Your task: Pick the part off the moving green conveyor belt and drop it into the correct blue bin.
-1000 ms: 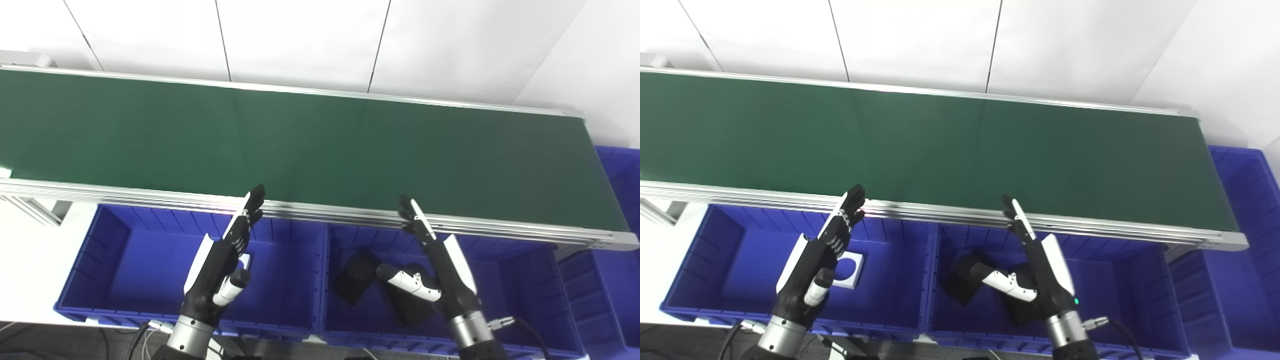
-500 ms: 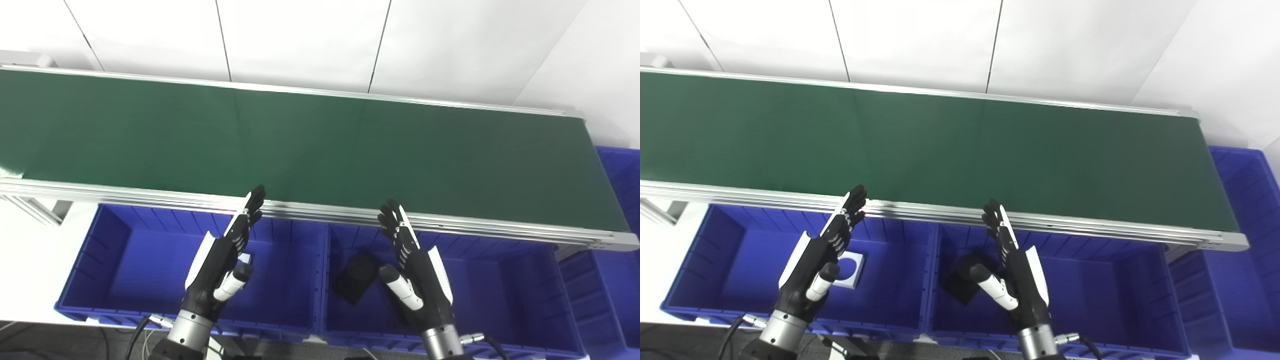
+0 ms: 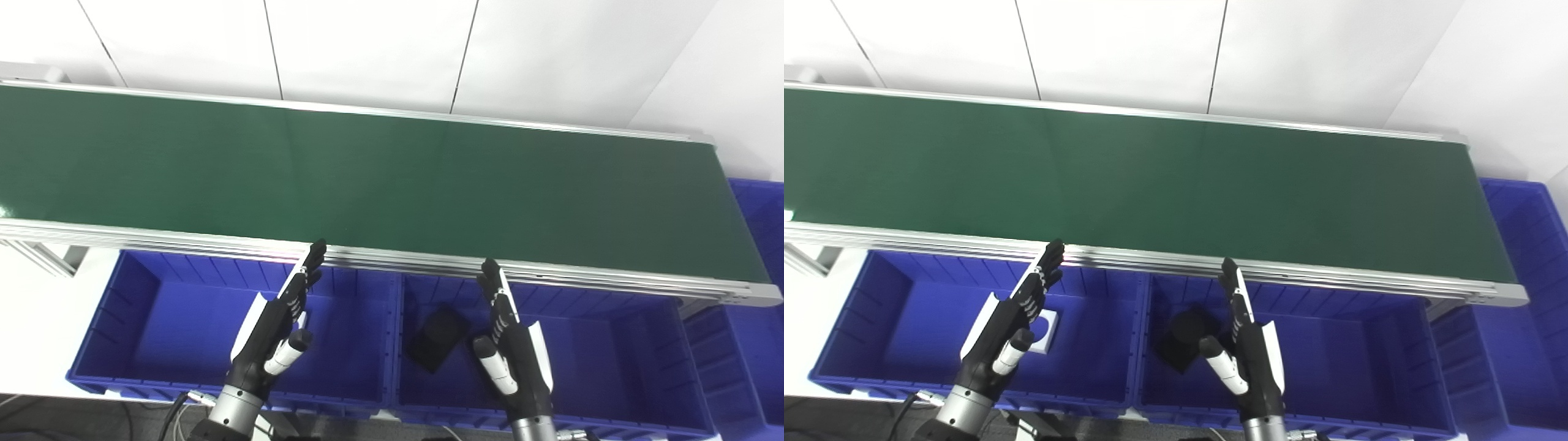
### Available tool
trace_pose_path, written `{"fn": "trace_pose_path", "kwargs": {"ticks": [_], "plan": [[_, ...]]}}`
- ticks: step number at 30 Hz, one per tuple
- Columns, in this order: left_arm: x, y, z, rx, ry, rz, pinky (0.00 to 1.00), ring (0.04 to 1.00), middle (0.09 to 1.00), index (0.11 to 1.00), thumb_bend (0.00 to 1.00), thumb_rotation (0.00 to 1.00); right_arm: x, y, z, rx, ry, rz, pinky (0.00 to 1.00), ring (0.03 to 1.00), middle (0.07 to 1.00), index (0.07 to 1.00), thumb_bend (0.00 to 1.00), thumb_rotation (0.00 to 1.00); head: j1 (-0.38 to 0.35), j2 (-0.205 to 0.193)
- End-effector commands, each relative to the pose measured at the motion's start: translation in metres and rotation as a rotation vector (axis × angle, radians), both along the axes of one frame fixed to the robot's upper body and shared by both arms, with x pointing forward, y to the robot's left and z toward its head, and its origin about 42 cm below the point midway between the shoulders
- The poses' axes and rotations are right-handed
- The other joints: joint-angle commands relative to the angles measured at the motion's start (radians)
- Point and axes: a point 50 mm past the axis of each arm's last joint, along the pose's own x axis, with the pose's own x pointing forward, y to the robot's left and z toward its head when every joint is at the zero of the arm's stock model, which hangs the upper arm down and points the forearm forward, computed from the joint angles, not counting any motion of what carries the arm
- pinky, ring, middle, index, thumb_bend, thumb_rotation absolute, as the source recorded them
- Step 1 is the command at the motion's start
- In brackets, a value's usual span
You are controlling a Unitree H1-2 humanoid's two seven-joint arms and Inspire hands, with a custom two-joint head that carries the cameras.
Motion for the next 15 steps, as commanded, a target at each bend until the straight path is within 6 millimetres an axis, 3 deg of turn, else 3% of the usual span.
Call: {"fn": "trace_pose_path", "kwargs": {"ticks": [1,6,15], "plan": [[0.004,0.003,0.005,-0.021,-0.066,-0.002,1.0,1.0,1.0,0.991,0.88,0.95,0.002,0.004,0.006,0.036,-0.069,-0.024,1.0,0.983,0.992,1.0,0.86,0.87,-0.011,-0.006],[0.003,0.006,0.0,-0.026,-0.06,0.006,0.99,1.0,1.0,0.986,0.92,0.96,0.001,0.008,0.002,0.046,-0.054,-0.061,1.0,0.979,0.99,1.0,0.84,0.86,-0.052,-0.04],[0.0,0.003,-0.005,-0.029,-0.062,0.004,0.99,1.0,1.0,0.984,0.88,0.96,0.002,0.009,-0.005,0.013,-0.05,-0.092,1.0,0.971,0.991,1.0,0.83,0.87,-0.022,-0.066]]}}
